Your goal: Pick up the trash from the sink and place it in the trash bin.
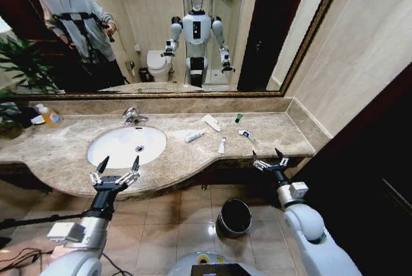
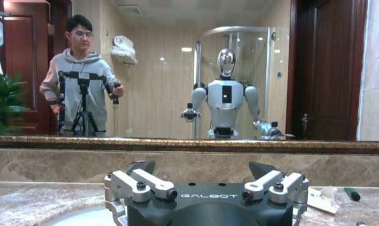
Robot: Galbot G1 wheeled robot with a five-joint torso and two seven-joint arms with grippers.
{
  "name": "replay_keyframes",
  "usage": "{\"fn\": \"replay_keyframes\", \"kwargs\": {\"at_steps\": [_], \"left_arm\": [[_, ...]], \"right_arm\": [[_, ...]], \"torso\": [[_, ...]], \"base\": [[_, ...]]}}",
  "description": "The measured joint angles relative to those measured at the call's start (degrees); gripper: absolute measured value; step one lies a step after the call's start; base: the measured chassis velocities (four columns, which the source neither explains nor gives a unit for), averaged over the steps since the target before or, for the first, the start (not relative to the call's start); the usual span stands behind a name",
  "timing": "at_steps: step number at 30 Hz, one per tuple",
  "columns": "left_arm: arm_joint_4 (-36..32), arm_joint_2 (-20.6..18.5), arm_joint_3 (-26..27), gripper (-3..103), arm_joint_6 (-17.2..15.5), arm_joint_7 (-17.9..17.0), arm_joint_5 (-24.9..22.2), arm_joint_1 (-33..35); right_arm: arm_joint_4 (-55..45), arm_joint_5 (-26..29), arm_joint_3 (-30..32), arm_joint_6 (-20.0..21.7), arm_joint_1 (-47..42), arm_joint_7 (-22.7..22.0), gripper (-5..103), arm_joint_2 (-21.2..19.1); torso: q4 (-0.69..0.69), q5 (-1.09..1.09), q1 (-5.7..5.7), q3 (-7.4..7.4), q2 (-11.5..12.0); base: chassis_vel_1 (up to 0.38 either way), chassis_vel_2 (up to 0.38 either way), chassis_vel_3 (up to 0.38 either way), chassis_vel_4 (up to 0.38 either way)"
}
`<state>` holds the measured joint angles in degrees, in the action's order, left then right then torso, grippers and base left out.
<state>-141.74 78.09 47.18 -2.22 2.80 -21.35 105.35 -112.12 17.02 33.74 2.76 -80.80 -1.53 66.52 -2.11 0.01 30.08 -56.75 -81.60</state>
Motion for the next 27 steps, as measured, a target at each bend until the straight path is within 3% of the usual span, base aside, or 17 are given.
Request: {"fn": "replay_keyframes", "kwargs": {"at_steps": [8, 19, 24, 26, 27], "left_arm": [[0.0, 0.0, 0.0, 100, 0.0, 0.0, 0.0, 0.0], [0.0, 0.0, 0.0, 100, 0.0, 0.0, 0.0, 0.0], [0.0, 0.0, 0.0, 100, 0.0, 0.0, 0.0, 0.0], [0.0, 0.0, 0.0, 100, 0.0, 0.0, 0.0, 0.0], [0.0, 0.0, 0.0, 100, 0.0, 0.0, 0.0, 0.0]], "right_arm": [[9.3, 0.4, -2.0, 3.3, 8.9, 0.9, 100, -2.1], [19.8, 0.8, -6.1, 3.2, 19.6, 1.1, 103, -2.8], [22.9, 0.7, -7.8, 3.1, 22.1, 1.5, 90, -2.7], [23.5, 0.7, -8.1, 3.0, 22.5, 1.5, 90, -2.6], [23.9, 0.6, -8.3, 2.9, 22.8, 1.5, 82, -2.5]], "torso": [[0.00, 0.00, 0.01, 0.00, 0.0], [0.00, 0.00, 0.01, 0.00, 0.0], [0.00, -0.01, 0.01, 0.00, 0.0], [0.00, 0.00, 0.01, 0.00, 0.0], [0.00, -0.01, 0.01, 0.00, 0.0]], "base": [[0.000, 0.000, 0.000, 0.000], [0.000, 0.000, 0.000, 0.000], [0.000, 0.000, 0.000, 0.000], [0.000, 0.000, 0.000, 0.000], [0.000, 0.000, 0.000, 0.000]]}}
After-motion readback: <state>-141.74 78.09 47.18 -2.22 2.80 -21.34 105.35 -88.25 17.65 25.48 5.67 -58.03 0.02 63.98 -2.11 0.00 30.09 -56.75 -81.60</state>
